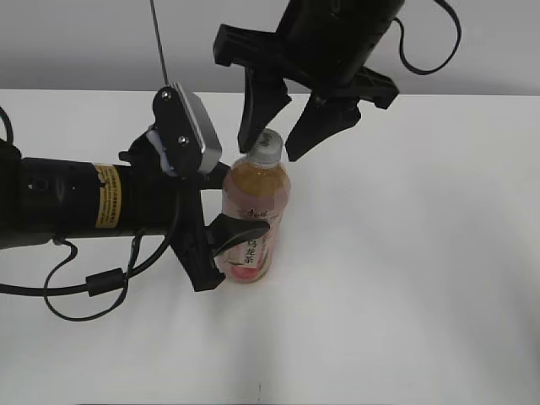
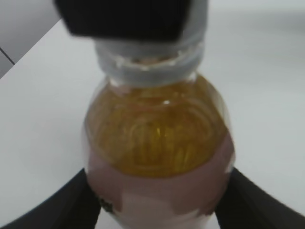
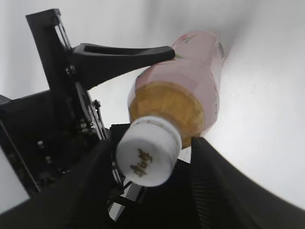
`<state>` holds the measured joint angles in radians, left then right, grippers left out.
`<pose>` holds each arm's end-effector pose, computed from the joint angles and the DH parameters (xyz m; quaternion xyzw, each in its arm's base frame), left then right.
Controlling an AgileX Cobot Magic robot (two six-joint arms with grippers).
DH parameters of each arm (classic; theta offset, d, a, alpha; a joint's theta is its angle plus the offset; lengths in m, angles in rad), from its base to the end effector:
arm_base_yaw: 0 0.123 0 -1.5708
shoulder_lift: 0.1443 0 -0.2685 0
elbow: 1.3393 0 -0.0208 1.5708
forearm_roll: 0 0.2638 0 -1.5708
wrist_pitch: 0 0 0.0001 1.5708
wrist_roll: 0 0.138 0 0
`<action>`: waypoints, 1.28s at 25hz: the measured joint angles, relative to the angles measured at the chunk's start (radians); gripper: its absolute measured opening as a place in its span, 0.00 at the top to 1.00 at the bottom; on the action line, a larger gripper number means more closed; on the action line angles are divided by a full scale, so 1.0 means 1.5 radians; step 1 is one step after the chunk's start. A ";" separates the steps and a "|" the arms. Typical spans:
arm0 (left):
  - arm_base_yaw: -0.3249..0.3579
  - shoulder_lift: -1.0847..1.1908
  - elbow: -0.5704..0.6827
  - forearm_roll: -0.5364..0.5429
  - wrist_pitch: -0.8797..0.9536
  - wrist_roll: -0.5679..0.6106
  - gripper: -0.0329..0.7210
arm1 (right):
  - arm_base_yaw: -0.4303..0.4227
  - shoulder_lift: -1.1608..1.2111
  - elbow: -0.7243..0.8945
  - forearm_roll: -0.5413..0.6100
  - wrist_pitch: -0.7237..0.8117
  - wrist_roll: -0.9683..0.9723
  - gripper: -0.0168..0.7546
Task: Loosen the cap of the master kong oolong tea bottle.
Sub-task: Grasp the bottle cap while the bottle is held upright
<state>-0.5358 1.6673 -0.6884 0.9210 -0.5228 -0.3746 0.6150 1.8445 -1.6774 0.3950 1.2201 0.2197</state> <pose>0.2759 -0.2276 0.1246 0.5011 0.7008 -0.1915 0.4702 0.3071 0.2780 0.2450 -0.1497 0.9609 0.2289 0.0433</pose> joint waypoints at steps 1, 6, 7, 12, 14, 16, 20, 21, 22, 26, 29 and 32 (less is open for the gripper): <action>0.000 0.000 0.000 0.000 0.000 0.000 0.40 | 0.000 0.003 0.000 0.002 0.000 0.001 0.46; 0.000 0.000 0.000 0.000 0.000 0.000 0.40 | 0.000 0.007 -0.003 -0.012 0.000 0.001 0.48; 0.000 0.000 0.000 0.000 0.000 0.000 0.40 | 0.000 0.007 -0.004 -0.017 0.000 0.002 0.51; 0.000 0.000 0.000 0.000 0.002 0.000 0.40 | 0.000 0.007 -0.006 -0.029 0.000 -0.009 0.61; 0.000 0.000 0.000 0.000 0.002 0.000 0.40 | 0.000 0.007 -0.007 -0.029 0.000 -0.014 0.61; 0.000 0.000 0.000 -0.001 0.002 0.000 0.40 | 0.000 0.007 -0.007 -0.029 0.000 -0.022 0.61; 0.000 0.000 0.000 -0.005 0.002 0.000 0.40 | 0.000 0.007 -0.007 -0.029 0.000 -0.066 0.61; 0.000 0.000 0.000 -0.005 0.002 0.000 0.40 | 0.000 0.007 -0.007 -0.029 0.000 -0.085 0.61; 0.000 0.000 0.000 -0.005 0.002 0.000 0.40 | 0.000 0.007 -0.007 -0.029 0.000 -0.108 0.61; 0.000 0.000 0.000 -0.005 0.002 0.000 0.40 | 0.000 0.007 -0.008 -0.029 0.000 -0.217 0.61; 0.000 0.000 0.000 -0.005 0.000 0.000 0.40 | 0.000 0.007 -0.008 -0.029 0.000 -0.274 0.61; 0.000 0.000 0.000 -0.005 -0.002 0.000 0.40 | 0.000 0.007 -0.008 -0.029 0.000 -0.338 0.61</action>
<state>-0.5358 1.6673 -0.6884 0.9129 -0.5258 -0.3746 0.6150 1.8554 -1.6898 0.3510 1.2201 -0.2878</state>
